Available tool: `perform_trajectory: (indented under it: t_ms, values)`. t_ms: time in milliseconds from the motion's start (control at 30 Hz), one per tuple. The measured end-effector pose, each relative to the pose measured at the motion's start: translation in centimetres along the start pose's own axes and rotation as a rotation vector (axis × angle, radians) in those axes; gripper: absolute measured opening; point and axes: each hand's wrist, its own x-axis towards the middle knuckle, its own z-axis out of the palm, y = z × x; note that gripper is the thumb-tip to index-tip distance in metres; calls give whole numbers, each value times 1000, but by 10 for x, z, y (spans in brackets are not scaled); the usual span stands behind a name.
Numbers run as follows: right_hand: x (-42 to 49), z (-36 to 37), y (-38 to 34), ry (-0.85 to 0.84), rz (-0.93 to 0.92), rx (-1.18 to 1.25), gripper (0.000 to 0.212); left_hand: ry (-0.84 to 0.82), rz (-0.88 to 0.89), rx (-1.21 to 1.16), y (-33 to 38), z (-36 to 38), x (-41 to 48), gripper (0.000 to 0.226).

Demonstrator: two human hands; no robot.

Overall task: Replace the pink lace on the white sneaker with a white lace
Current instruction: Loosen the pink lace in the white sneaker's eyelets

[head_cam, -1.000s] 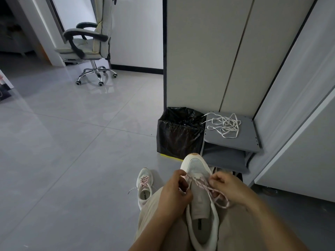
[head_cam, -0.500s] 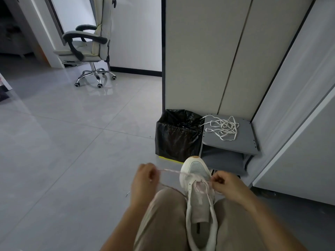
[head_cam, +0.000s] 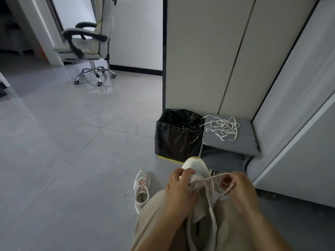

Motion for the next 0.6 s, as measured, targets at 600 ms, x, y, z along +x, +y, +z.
perform_trajectory:
  t_ms: [600]
  values:
    - [0, 21, 11, -303, -336, -759, 13, -51, 9, -159, -11, -5, 0, 37]
